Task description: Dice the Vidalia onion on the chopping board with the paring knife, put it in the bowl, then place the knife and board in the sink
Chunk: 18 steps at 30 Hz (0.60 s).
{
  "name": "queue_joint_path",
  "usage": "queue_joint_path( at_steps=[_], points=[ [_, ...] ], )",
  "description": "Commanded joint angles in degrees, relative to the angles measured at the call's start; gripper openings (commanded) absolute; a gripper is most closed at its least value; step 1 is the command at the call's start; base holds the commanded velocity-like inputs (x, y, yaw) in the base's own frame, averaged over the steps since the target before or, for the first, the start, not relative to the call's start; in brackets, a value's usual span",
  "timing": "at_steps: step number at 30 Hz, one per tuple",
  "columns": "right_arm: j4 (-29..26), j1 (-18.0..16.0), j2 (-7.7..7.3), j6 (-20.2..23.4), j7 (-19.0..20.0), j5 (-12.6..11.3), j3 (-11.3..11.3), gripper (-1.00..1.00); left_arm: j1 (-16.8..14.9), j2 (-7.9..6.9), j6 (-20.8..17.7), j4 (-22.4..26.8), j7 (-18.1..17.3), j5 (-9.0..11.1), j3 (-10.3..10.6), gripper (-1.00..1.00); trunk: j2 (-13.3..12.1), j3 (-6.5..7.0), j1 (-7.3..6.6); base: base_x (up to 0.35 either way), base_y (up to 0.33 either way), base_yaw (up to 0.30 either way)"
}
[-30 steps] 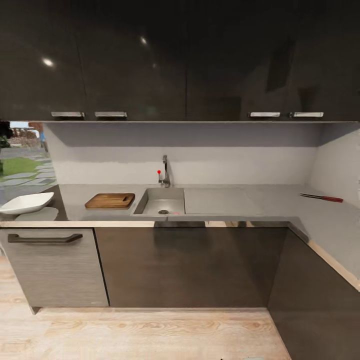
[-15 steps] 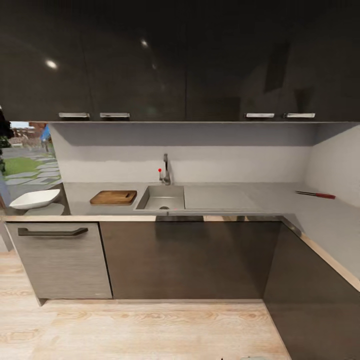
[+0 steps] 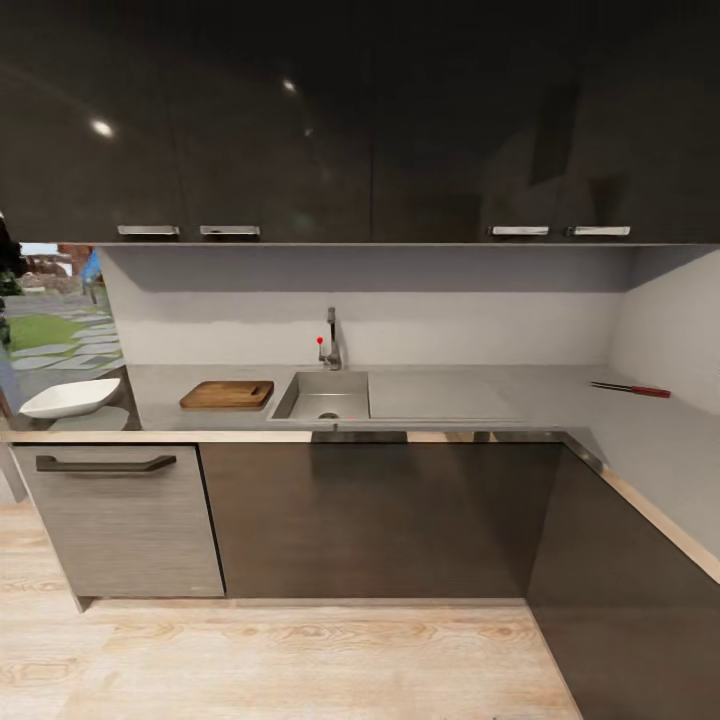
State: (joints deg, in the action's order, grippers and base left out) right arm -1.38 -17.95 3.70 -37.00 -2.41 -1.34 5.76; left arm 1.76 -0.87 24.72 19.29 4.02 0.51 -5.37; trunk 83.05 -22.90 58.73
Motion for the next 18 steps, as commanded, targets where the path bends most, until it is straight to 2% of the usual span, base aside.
queue_joint_path(
  at_steps=[1, 6, 18],
  points=[
    [0.1, 0.0, -0.10, -0.2, -0.2, -0.1, 0.5, 1.00, 0.4, 0.00, 0.4, 0.2, 0.2, 0.0, 0.0, 1.00, 0.0, -0.05, 0.00, 0.000, 0.000, 0.000],
    [0.0, 0.3, -1.20, -0.4, -0.4, -0.4, 0.3, 1.00, 2.0, 0.06, 1.3, 0.4, 0.3, -0.1, 0.0, 1.00, 0.0, -0.05, 0.00, 0.000, 0.000, 0.000],
    [0.0, 0.4, -1.41, -0.4, -0.7, -0.4, 0.2, 1.00, 5.9, 0.53, 1.2, 0.2, 0.1, -0.1, 0.2, 1.00, 0.0, -0.05, 0.00, 0.001, -0.002, 0.000]
  ],
)
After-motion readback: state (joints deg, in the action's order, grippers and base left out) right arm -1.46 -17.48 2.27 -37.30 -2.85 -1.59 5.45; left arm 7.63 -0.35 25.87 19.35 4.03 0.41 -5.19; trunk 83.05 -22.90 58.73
